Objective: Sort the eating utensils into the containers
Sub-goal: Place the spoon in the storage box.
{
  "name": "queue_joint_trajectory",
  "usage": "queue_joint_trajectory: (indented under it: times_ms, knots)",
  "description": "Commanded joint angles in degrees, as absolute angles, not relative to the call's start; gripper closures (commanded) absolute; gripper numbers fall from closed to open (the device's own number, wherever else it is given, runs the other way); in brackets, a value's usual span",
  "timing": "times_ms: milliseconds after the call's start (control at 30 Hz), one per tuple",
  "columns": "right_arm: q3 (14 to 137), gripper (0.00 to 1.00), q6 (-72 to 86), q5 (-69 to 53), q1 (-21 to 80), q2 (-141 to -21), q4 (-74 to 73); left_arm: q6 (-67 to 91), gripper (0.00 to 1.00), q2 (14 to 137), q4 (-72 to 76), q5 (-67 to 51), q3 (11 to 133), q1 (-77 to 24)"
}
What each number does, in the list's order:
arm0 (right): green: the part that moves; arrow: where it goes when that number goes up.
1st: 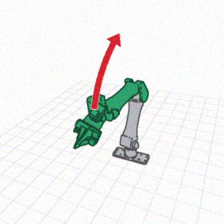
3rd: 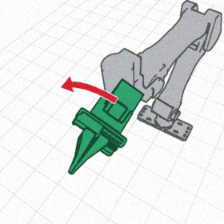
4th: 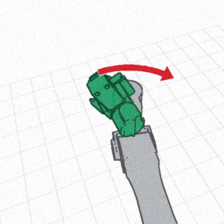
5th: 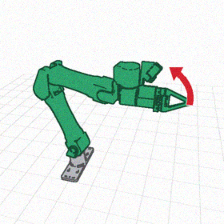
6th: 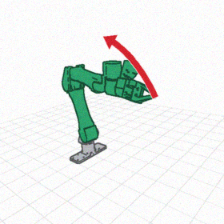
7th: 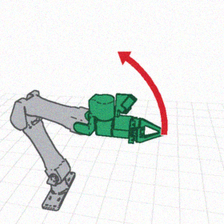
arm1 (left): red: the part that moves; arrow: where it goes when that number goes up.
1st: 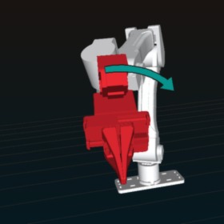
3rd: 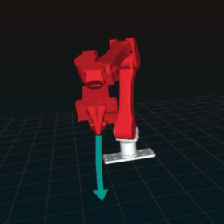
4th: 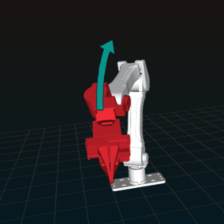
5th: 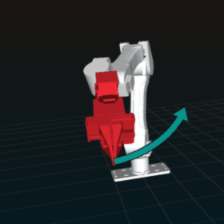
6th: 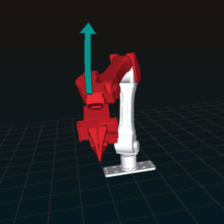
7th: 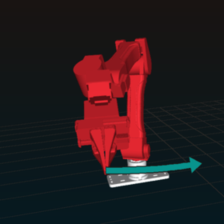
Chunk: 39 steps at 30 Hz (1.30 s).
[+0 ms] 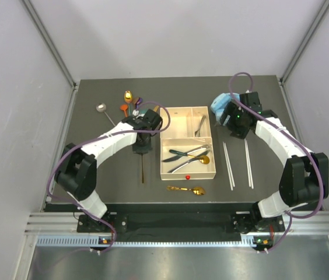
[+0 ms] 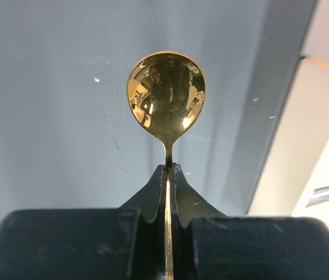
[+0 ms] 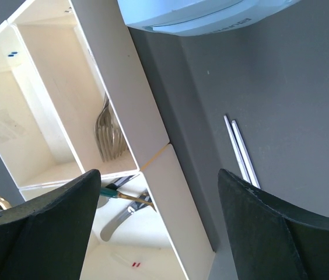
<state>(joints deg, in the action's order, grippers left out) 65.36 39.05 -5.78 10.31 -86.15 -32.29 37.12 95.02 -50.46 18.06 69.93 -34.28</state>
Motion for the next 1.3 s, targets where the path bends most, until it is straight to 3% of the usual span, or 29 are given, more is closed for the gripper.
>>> queue_joint_trajectory:
  times_ms: [0,733,1267]
  knots:
    - [68.6,0.19,38.8,-6.2,9.9,-86.1,-31.0,35.8,1.0,94.5,-55.7,21.0,77.3,-34.1]
    - [68.4,0.18,37.4,-6.5,9.8,-85.1,-32.7,31.9,1.0,107.8,-56.4,13.9,100.1,-34.0]
    - [68.6,0.19,37.3,-8.0,9.8,-86.5,-32.1,29.8,1.0,115.7,-56.5,8.1,108.6,-34.1]
